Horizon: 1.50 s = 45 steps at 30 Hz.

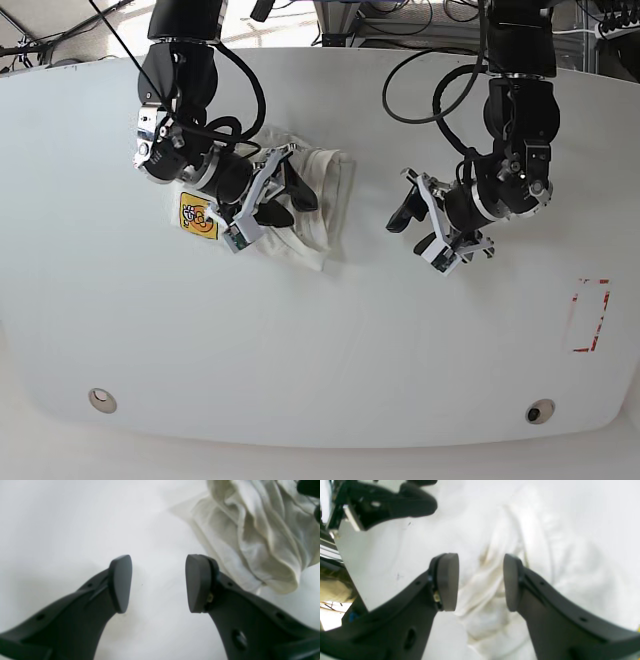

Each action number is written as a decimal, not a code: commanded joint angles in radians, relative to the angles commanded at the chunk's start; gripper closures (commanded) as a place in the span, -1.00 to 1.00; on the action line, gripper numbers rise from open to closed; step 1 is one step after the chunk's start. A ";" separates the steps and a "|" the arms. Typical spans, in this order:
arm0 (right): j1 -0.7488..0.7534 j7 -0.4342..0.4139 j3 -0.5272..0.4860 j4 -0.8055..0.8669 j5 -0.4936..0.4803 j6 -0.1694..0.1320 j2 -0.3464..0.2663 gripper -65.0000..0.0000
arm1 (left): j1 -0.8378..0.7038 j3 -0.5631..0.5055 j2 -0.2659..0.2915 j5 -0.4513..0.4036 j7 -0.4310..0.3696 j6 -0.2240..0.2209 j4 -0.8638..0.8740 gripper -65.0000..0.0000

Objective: Fold the T-shirt properly
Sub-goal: 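Release the left gripper and hold the bundle with the right gripper, then grasp the bundle edge with the left gripper and fold it over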

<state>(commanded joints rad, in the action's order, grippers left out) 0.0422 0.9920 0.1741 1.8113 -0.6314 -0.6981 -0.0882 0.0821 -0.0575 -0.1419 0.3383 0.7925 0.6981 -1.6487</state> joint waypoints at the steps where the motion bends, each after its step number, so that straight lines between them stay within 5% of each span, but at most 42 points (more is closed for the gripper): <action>1: 0.012 0.000 0.021 0.000 -0.018 0.000 -0.014 0.18 | 0.000 -0.025 -0.002 0.000 -0.002 0.000 -0.003 0.00; 3: 0.031 0.000 0.080 0.002 -0.060 0.000 -0.044 0.25 | -0.002 -0.074 -0.002 0.000 -0.006 0.000 -0.012 0.00; 10: 0.026 0.000 0.167 -0.064 -0.092 0.000 -0.155 0.94 | 0.000 -0.269 0.025 0.000 -0.008 -0.119 -0.015 0.00; 15: -0.011 -0.012 0.187 -0.132 -0.072 0.000 -0.183 0.96 | 0.000 -0.319 0.078 0.000 -0.009 -0.124 -0.028 0.00; 20: -0.083 -0.021 0.190 -0.207 0.086 0.000 -0.189 0.97 | -0.008 -0.324 0.095 -0.002 -0.008 -0.124 -0.012 0.00; 26: -0.114 -0.166 0.181 -0.336 0.247 0.000 -0.187 0.97 | 0.000 -0.318 0.091 -0.002 -0.009 -0.124 0.115 0.00; 40: 0.017 -0.227 0.184 -0.353 0.273 0.000 -0.186 0.98 | 0.281 -0.330 0.061 -0.002 -0.103 -0.116 0.520 0.00; 45: 0.098 -0.222 0.183 -0.233 0.293 0.000 -0.112 0.98 | 0.394 -0.425 0.061 0.000 -0.173 -0.116 0.646 0.00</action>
<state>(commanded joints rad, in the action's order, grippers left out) 0.1404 0.7695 0.3567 1.5781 -0.3383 -0.6981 -0.2002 0.4764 -0.4826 -0.0806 0.3383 0.6191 0.5823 -1.0027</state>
